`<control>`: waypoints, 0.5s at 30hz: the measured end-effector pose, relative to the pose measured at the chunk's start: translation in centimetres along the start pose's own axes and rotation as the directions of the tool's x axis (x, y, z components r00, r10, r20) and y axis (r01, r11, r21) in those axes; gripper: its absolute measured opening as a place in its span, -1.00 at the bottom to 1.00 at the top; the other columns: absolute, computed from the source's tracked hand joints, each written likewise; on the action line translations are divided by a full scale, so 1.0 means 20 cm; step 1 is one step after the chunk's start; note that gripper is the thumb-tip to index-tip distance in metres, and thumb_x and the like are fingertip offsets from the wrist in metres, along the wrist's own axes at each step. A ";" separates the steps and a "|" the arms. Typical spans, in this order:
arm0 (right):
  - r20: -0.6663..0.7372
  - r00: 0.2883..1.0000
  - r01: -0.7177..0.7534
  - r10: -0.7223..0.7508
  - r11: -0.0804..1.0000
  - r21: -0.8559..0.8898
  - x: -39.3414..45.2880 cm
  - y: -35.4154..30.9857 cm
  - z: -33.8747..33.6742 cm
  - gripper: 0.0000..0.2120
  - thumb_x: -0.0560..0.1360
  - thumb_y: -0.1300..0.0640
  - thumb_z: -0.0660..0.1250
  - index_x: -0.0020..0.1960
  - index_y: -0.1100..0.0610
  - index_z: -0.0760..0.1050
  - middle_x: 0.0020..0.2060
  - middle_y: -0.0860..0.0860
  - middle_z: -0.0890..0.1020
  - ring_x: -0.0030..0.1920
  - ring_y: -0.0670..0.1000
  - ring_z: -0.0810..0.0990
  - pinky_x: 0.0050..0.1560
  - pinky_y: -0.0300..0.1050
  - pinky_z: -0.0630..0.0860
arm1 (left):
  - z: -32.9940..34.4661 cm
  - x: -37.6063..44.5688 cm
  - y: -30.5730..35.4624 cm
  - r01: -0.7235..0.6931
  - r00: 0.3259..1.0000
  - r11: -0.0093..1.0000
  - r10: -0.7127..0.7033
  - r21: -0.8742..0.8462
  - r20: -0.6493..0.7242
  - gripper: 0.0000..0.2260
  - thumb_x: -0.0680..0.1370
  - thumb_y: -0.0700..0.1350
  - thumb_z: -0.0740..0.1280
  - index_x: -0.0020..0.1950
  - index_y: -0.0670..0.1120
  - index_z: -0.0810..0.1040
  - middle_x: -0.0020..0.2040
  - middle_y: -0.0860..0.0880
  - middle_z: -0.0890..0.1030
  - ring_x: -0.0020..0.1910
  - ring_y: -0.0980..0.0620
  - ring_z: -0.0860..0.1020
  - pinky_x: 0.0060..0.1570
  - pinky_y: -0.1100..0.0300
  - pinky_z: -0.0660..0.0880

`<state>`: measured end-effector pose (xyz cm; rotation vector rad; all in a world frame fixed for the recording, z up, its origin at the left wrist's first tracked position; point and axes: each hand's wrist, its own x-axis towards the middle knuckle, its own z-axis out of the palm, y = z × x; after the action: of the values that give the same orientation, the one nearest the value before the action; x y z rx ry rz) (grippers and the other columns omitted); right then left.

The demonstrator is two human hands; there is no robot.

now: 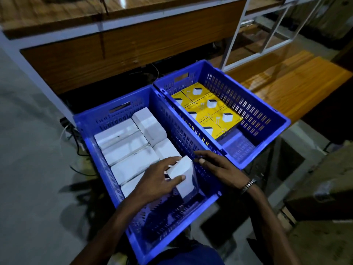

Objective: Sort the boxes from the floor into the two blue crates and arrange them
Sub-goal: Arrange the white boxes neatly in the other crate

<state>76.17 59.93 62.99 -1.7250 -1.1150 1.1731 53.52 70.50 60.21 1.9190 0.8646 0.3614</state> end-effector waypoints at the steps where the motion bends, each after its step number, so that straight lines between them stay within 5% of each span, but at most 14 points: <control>1: -0.005 1.000 -0.009 0.009 1.000 0.007 0.00 -0.02 0.01 -0.71 0.67 0.10 0.29 0.38 0.03 0.53 0.26 -0.07 0.65 0.33 -0.12 0.58 0.42 -0.09 0.45 | -0.03 -0.01 0.00 0.045 0.998 0.991 -0.051 -0.124 -0.045 -0.59 0.54 0.06 0.52 0.38 0.18 0.57 0.21 0.25 0.63 0.11 0.27 0.61 -0.01 0.34 0.57; 3: 0.010 1.000 -0.030 0.029 0.998 0.054 -0.02 -0.07 0.03 -0.65 0.63 -0.03 0.32 0.39 0.02 0.52 0.25 -0.11 0.66 0.30 -0.17 0.58 0.40 -0.10 0.47 | -0.09 -0.02 -0.01 0.119 0.978 0.896 -0.180 -0.427 -0.105 -0.70 0.60 -0.07 0.46 0.33 0.08 0.63 0.16 0.13 0.69 0.08 0.17 0.66 -0.05 0.31 0.58; 6: 0.104 0.994 -0.048 0.042 0.997 0.054 -0.05 -0.11 0.06 -0.55 0.57 -0.22 0.35 0.39 -0.06 0.52 0.26 -0.10 0.66 0.27 -0.06 0.63 0.31 0.01 0.55 | -0.17 -0.02 -0.01 0.166 0.913 0.624 -0.390 -0.764 -0.120 -0.76 0.64 -0.14 0.37 0.31 -0.01 0.64 0.15 -0.05 0.72 0.11 -0.03 0.67 0.02 0.07 0.64; 10: 0.139 0.989 -0.070 0.039 0.971 0.227 -0.05 -0.17 0.14 -0.75 0.64 0.06 0.34 0.30 0.03 0.56 -0.04 -0.08 0.71 -0.15 -0.11 0.66 -0.25 -0.22 0.58 | -0.19 0.00 0.01 0.140 0.870 0.500 -0.475 -0.855 -0.135 -0.75 0.63 -0.08 0.37 0.31 0.01 0.61 0.10 0.00 0.74 0.02 0.01 0.71 0.03 0.05 0.62; 13: 0.096 0.992 -0.107 0.079 0.936 0.335 -0.03 -0.18 0.21 -0.77 0.62 0.04 0.36 0.23 0.10 0.57 -0.11 -0.02 0.68 -0.24 -0.11 0.63 -0.29 -0.22 0.58 | -0.20 0.00 -0.04 0.133 0.854 0.326 -0.516 -0.936 -0.058 -0.44 0.50 -0.04 0.55 0.45 -0.08 0.46 0.18 -0.09 0.70 0.04 -0.06 0.73 -0.07 0.04 0.65; 15: 0.061 0.980 -0.194 0.189 0.847 0.494 0.01 -0.18 0.27 -0.76 0.60 -0.03 0.35 0.13 0.14 0.57 -0.12 0.07 0.66 -0.24 -0.03 0.63 -0.19 -0.07 0.63 | -0.20 -0.01 -0.04 0.240 0.869 0.311 -0.491 -0.920 0.060 -0.27 0.40 0.02 0.61 0.49 -0.13 0.42 0.26 -0.16 0.67 0.14 -0.18 0.69 -0.05 0.02 0.65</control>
<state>70.25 61.94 64.63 -1.4391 -0.5727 1.4444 50.76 73.24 61.57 0.5828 0.9413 0.6255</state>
